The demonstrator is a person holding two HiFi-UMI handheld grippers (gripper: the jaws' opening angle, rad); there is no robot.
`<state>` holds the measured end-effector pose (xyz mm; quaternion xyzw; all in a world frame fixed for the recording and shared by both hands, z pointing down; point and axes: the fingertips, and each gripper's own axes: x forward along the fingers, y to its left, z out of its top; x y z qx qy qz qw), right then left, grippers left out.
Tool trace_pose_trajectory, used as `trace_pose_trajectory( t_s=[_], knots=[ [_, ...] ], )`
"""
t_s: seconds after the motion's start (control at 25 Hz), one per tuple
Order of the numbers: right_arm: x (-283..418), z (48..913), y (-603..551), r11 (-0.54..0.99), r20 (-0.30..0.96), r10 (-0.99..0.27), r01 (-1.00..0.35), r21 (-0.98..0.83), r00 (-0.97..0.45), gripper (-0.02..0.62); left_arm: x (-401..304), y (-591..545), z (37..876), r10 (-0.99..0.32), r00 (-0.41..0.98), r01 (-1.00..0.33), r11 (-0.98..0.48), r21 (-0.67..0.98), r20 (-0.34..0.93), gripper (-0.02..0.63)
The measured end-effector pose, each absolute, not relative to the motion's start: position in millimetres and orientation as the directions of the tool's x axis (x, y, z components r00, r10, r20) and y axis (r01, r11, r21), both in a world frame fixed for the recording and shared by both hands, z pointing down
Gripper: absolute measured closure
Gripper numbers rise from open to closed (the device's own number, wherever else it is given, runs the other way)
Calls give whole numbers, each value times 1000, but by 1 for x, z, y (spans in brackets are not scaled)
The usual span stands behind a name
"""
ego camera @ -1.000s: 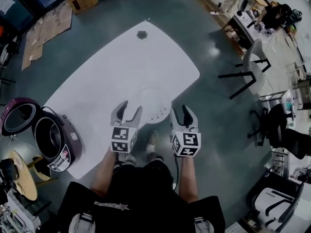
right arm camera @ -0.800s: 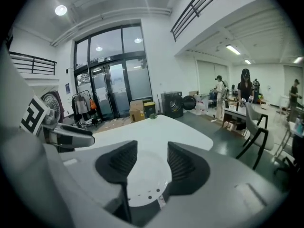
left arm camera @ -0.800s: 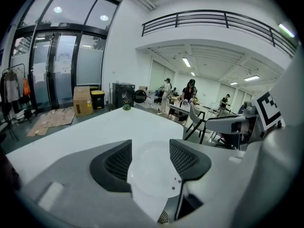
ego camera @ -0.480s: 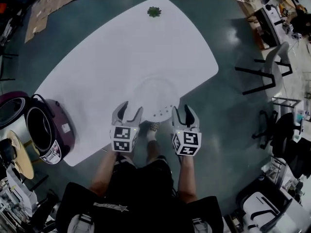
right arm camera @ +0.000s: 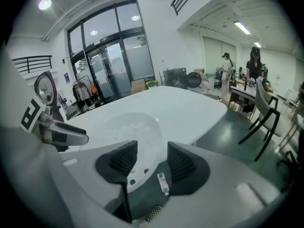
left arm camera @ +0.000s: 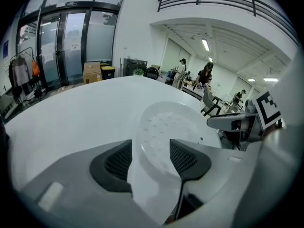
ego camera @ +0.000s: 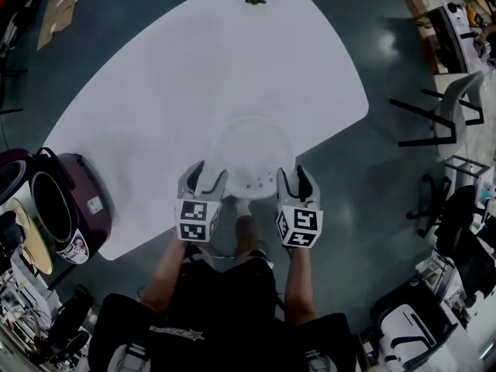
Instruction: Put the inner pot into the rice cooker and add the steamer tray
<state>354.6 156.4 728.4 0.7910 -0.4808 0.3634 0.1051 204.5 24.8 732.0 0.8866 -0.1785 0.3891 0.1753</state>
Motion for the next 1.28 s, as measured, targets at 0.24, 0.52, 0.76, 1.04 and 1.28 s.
trace_pose_trajectory(
  t_s=[0.24, 0.52, 0.76, 1.04, 1.28],
  knots=[
    [356, 740, 154, -509, 688, -680, -838, -196, 252, 394, 206, 32, 748, -149, 618, -440, -879, 183, 772, 362],
    [356, 745, 155, -510, 700, -669, -840, -185, 252, 436, 206, 30, 754, -159, 612, -444, -880, 170, 775, 413],
    [358, 746, 160, -522, 709, -646, -841, -139, 283, 499, 204, 28, 752, -182, 598, -439, -889, 129, 781, 466],
    [355, 737, 163, -527, 699, -648, -840, -128, 300, 509, 200, 30, 742, -199, 609, -448, -885, 126, 768, 472],
    [355, 714, 157, -516, 669, -673, -848, -118, 316, 511, 199, 26, 719, -233, 630, -456, -883, 110, 741, 476]
  ],
)
